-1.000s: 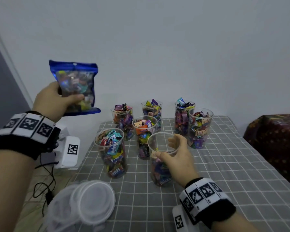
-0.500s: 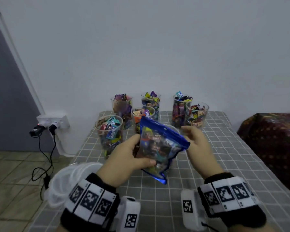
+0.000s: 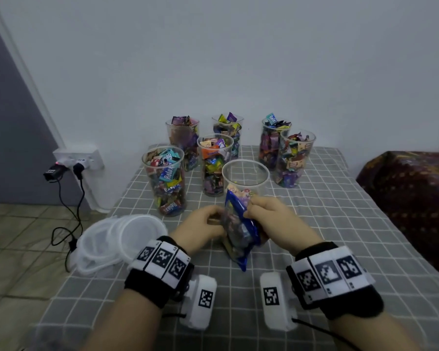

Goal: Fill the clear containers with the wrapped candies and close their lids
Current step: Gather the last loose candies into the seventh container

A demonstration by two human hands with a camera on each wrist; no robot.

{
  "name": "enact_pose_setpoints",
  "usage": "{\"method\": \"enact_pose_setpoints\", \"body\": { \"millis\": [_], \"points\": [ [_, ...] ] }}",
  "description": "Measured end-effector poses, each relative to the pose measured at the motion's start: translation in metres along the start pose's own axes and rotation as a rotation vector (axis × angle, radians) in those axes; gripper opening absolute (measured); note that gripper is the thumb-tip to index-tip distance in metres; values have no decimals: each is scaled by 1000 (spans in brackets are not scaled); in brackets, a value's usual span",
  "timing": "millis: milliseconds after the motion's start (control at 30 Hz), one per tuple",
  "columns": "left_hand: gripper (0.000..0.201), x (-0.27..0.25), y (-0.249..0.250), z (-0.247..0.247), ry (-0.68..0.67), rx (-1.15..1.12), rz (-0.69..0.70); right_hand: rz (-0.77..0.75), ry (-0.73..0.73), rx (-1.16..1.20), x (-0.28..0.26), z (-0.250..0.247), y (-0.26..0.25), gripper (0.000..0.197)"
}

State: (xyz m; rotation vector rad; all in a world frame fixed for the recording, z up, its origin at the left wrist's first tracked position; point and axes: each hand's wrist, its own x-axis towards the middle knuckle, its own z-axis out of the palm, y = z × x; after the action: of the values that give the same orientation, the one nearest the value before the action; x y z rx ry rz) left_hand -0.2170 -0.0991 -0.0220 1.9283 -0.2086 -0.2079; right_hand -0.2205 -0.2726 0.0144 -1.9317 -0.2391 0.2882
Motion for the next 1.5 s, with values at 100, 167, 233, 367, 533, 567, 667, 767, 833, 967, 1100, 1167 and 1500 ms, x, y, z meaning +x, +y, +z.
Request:
{"method": "enact_pose_setpoints", "body": {
  "millis": [100, 167, 233, 367, 533, 567, 667, 767, 833, 967, 1100, 1167, 1500],
  "points": [
    [8, -4, 5, 2, 300, 32, 28, 2, 39, 97, 2, 6, 2, 21],
    [25, -6, 11, 6, 348, 22, 43, -3, 43, 149, 3, 13, 4, 17],
    [35, -7, 17, 12, 298, -12, 20, -5, 39, 185, 4, 18, 5, 15],
    [35, -5, 19, 15, 284, -57, 3, 0, 71, 218, 3, 23, 5, 26],
    [28, -6, 24, 12, 266, -113, 8, -37, 116, 152, 7, 26, 8, 23],
    [24, -6, 25, 11, 261, -118, 6, -54, 127, 115, 7, 26, 9, 23],
    [18, -8, 25, 9, 247, -126, -9, -81, 139, 13, 5, 25, 10, 31],
    [20, -11, 26, 8, 250, -135, -12, -72, 171, -11, 6, 23, 10, 25],
    [29, -13, 25, 4, 255, -130, -8, -47, 202, 45, 6, 18, 11, 19],
    [33, -14, 23, -7, 273, -41, 9, -65, 270, -14, 3, 8, 11, 27],
    [26, -16, 25, -7, 338, 68, 87, -129, 330, -161, 0, 7, 4, 22],
    [17, -18, 25, -5, 364, 103, 116, -147, 330, -191, 0, 6, 1, 23],
    [91, -21, 14, 12, 59, 134, 79, -148, 260, -128, -5, 8, -3, 32]
  ]
}}
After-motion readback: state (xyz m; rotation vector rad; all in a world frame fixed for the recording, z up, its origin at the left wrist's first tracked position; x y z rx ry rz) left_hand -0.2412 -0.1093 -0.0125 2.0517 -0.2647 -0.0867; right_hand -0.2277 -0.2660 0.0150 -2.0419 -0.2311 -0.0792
